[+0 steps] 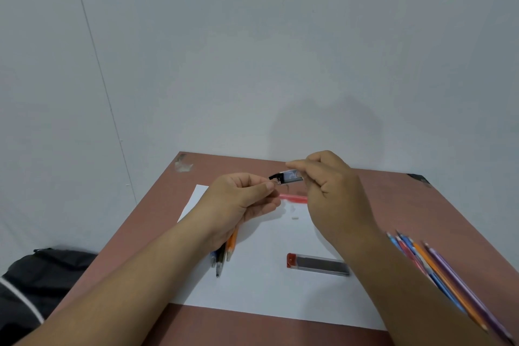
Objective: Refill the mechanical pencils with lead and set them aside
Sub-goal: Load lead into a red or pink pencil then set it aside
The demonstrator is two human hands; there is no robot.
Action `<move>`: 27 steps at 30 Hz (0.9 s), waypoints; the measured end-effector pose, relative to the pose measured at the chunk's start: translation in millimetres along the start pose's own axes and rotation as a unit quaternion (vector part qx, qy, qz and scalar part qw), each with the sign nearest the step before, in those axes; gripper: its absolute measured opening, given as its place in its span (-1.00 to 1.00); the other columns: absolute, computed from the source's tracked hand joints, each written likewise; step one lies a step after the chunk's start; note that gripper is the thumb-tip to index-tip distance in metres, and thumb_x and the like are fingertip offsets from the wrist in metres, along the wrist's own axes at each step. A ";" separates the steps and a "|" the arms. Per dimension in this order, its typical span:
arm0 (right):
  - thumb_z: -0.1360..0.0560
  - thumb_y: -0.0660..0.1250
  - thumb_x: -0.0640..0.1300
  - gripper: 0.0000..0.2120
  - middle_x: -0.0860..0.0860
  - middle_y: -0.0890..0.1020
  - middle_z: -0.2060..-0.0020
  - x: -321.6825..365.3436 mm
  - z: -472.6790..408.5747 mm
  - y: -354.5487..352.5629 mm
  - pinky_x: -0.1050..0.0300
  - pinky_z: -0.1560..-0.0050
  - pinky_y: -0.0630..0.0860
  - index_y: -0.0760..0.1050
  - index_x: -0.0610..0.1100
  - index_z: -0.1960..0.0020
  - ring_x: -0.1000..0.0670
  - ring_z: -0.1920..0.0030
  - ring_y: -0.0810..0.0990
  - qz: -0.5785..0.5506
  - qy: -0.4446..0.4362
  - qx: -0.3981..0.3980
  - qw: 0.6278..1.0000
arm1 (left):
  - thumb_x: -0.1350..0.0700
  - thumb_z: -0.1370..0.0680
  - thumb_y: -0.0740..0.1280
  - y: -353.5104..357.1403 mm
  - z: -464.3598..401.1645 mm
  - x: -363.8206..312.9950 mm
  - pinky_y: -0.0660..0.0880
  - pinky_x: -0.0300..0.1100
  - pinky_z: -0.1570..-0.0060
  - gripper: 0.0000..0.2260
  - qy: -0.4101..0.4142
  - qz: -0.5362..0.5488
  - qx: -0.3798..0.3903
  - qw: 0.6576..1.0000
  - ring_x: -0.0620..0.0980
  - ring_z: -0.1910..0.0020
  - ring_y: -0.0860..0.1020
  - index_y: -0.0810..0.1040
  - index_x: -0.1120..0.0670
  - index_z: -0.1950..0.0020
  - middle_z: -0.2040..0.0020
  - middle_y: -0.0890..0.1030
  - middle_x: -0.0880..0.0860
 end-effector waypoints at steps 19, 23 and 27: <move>-0.63 0.27 -0.32 -0.70 0.14 0.62 0.02 -19.0 -0.8 -13.1 0.37 -0.05 0.49 0.69 -0.01 -0.11 0.20 -0.04 0.57 -0.085 0.143 -0.032 0.985 | 0.23 -0.62 0.34 -26.3 1.9 -30.7 0.64 -0.18 0.00 -0.85 0.050 -0.105 -0.074 0.990 0.10 0.03 0.72 0.65 0.30 0.00 0.04 0.72 0.22; -0.64 0.26 -0.27 -0.71 0.19 0.65 -0.01 -29.1 2.3 -14.4 0.33 -0.10 0.49 0.69 0.03 -0.09 0.22 -0.06 0.58 -0.140 0.232 -0.049 0.961 | 0.22 -0.63 0.33 -34.6 2.2 -35.7 0.65 -0.21 0.05 -0.83 0.058 -0.086 -0.091 0.990 0.08 0.08 0.72 0.62 0.33 -0.05 0.07 0.72 0.22; -0.67 0.25 -0.19 -0.74 0.06 0.62 0.18 -52.8 13.7 2.7 0.18 0.29 0.51 0.67 0.08 -0.14 0.07 0.30 0.53 -0.312 0.428 -0.038 0.847 | 0.21 -0.63 0.33 -37.2 0.8 -33.8 0.67 -0.16 0.04 -0.83 0.060 -0.080 -0.097 0.990 0.05 0.13 0.71 0.62 0.32 -0.06 0.05 0.72 0.22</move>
Point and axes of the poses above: each hand's wrist, its own z-axis away from the middle knuckle, its own y-axis out of the palm, x = y × z, the point moved 6 cm from there along -z, towards the middle knuckle
